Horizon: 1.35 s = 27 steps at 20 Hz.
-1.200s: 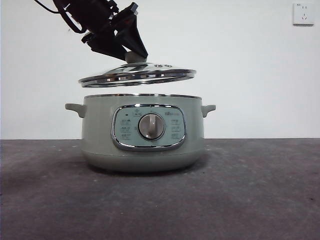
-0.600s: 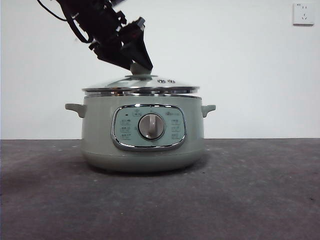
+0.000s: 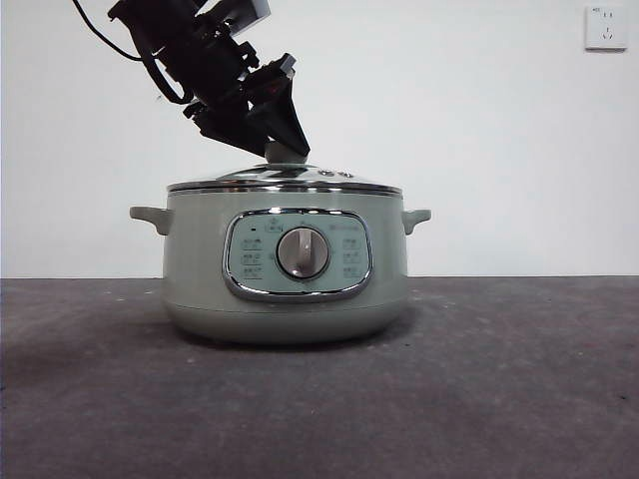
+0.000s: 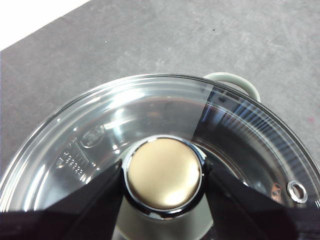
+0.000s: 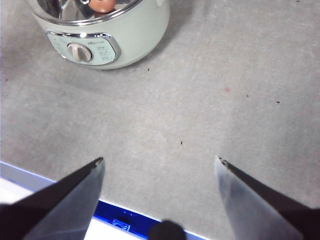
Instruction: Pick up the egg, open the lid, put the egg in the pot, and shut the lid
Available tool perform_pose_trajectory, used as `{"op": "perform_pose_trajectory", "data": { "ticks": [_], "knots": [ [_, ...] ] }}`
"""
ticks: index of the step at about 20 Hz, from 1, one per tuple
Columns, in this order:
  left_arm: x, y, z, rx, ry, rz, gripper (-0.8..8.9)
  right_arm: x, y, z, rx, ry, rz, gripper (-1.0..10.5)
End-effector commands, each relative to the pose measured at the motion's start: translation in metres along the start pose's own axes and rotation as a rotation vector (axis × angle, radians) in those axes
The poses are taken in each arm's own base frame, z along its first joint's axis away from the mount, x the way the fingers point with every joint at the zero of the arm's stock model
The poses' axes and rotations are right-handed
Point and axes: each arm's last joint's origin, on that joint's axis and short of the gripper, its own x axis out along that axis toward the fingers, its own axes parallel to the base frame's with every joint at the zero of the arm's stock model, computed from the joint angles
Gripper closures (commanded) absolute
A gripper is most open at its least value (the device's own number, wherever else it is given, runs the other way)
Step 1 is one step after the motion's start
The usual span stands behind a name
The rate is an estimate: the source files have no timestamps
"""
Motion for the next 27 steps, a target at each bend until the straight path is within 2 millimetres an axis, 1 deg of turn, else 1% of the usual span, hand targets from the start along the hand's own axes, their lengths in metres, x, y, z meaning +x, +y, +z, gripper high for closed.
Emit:
{"op": "perform_pose_trajectory", "data": {
  "ticks": [1, 2, 4, 5, 8, 10, 14, 16, 18, 20, 24, 25, 27],
  "knots": [
    [0.010, -0.001, -0.009, 0.014, 0.050, -0.018, 7.96, 0.001, 0.000, -0.001, 0.010, -0.002, -0.001, 5.7],
    [0.010, -0.001, -0.009, 0.013, 0.053, -0.018, 7.17, 0.001, 0.000, -0.001, 0.010, -0.001, -0.001, 5.7],
    [0.010, -0.001, -0.009, 0.007, 0.053, -0.018, 4.68, 0.001, 0.000, -0.001, 0.010, -0.001, -0.001, 5.7],
    [0.010, -0.001, -0.009, 0.004, 0.055, -0.019, 4.14, 0.001, 0.000, -0.001, 0.010, -0.001, -0.001, 5.7],
    [0.006, 0.000, -0.008, -0.011, 0.053, -0.014, 4.04, 0.001, 0.000, -0.001, 0.009, -0.002, -0.001, 5.7],
    [-0.001, -0.001, -0.003, -0.017, 0.034, -0.009, 4.04, 0.001, 0.000, -0.001, 0.010, -0.002, -0.001, 5.7],
    [-0.019, -0.004, 0.007, -0.011, -0.006, 0.000, 4.04, 0.001, 0.000, 0.000, 0.009, -0.004, -0.001, 5.7],
    [-0.033, -0.007, 0.012, -0.007, -0.020, 0.004, 4.04, 0.002, 0.000, 0.001, 0.011, -0.014, 0.001, 5.7],
    [-0.053, -0.012, 0.017, -0.003, -0.032, 0.007, 4.04, 0.002, 0.001, 0.002, 0.012, -0.030, 0.006, 5.7],
    [-0.081, -0.019, 0.022, -0.005, -0.037, 0.008, 4.04, 0.002, 0.001, 0.003, 0.012, -0.035, 0.007, 5.7],
    [-0.150, -0.039, 0.025, -0.053, -0.047, 0.008, 4.05, 0.002, 0.001, 0.003, 0.012, -0.037, 0.007, 5.7],
    [-0.170, -0.045, 0.024, -0.068, -0.056, 0.004, 4.05, 0.002, 0.001, 0.003, 0.011, -0.037, 0.007, 5.7],
    [-0.201, -0.056, 0.020, -0.085, -0.065, 0.003, 4.05, 0.002, 0.001, 0.003, 0.011, -0.036, 0.008, 5.7]
  ]
}}
